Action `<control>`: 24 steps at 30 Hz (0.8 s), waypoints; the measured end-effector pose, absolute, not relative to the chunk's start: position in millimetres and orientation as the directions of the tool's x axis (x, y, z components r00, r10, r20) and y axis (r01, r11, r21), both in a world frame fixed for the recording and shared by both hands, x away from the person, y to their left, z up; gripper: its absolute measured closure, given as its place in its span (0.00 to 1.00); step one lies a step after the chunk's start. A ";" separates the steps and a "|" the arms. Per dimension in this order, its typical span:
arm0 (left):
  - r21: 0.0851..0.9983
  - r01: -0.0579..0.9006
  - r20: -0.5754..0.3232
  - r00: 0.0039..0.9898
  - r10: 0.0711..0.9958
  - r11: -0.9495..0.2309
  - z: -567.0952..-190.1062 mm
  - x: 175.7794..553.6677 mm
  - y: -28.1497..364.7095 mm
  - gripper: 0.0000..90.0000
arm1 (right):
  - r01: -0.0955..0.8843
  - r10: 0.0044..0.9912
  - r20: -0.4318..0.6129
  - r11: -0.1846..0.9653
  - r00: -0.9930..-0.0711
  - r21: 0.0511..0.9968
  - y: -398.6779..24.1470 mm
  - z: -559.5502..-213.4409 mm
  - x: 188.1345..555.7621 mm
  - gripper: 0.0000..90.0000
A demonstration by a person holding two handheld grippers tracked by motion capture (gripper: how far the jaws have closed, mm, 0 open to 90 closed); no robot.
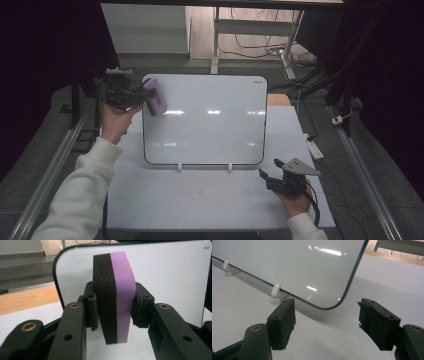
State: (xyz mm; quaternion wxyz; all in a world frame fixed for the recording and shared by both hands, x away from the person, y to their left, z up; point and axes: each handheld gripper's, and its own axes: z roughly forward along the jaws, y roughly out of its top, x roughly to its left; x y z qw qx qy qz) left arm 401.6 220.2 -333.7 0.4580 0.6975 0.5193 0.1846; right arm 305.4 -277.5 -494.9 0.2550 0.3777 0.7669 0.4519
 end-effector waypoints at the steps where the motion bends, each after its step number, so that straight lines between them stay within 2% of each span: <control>1: 0.834 0.550 -0.218 0.395 0.893 -0.039 -333.9 403.3 218.0 0.69 | 0.346 0.810 -0.054 0.309 -0.584 0.886 -277.5 -494.8 305.3 0.32; 14: 0.840 0.540 -0.172 0.361 0.917 -0.055 -346.4 419.4 198.6 0.69 | 0.348 0.810 -0.055 0.311 -0.583 0.885 -277.2 -495.9 304.9 0.32; 19: 0.842 0.534 -0.153 0.370 0.916 -0.076 -350.8 419.5 193.1 0.61 | 0.344 0.811 -0.060 0.312 -0.581 0.886 -277.3 -495.4 304.5 0.32; 24: 0.854 0.516 -0.175 0.395 0.902 -0.060 -354.8 417.4 195.3 0.52 | 0.343 0.812 -0.060 0.311 -0.580 0.886 -277.9 -495.3 304.6 0.32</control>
